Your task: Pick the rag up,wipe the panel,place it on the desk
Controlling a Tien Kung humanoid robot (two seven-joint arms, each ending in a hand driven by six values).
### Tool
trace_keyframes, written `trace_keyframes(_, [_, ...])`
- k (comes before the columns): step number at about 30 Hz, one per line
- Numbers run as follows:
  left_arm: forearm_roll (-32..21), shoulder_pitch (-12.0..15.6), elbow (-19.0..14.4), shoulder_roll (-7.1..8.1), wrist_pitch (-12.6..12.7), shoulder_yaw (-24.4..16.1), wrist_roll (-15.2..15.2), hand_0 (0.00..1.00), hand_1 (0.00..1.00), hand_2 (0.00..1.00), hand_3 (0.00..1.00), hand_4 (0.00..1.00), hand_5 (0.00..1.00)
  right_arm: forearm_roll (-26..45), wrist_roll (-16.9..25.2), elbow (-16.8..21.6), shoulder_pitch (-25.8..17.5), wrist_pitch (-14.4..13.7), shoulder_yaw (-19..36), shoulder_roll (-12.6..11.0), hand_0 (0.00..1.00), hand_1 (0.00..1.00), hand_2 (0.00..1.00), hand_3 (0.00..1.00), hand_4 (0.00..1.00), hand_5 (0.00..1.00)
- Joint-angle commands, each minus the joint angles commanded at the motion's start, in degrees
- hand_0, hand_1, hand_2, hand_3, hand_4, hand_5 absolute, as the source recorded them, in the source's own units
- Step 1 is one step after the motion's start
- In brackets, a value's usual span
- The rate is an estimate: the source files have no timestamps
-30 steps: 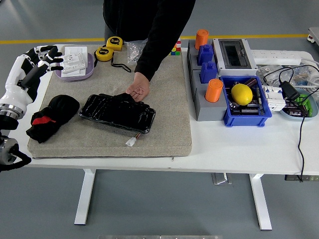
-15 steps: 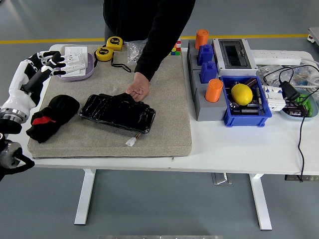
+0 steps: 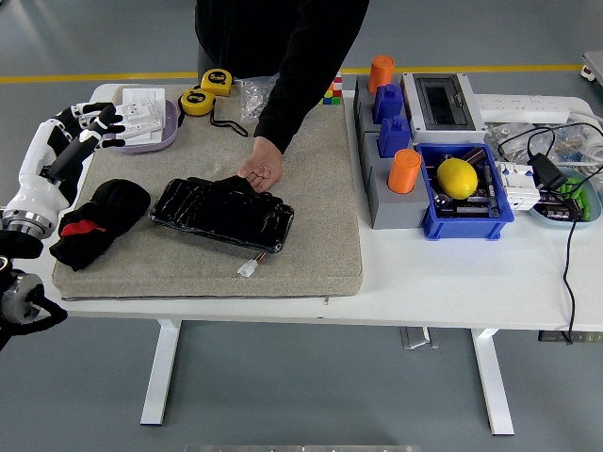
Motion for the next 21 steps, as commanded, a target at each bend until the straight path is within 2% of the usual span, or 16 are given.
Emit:
trace_keyframes(12, [0.2,-0.1,0.0,0.64,0.2,0.4,0.2,0.495,0.582,0.565,0.583,0.832,0.419,0.0,-0.1,-0.1,-0.1,0.1,-0.2,-0.1,0.748,0.702,0.704,0.614,0.998,0.538])
trace_keyframes(21, [-0.1,-0.1,0.2,0.16,0.3,0.1,0.0,0.496,0.581,0.565,0.583,0.829,0.416,0.3,-0.1,0.0,-0.1,0.0,-0.2,0.0,0.748,0.702,0.704,0.614,0.998,0.538])
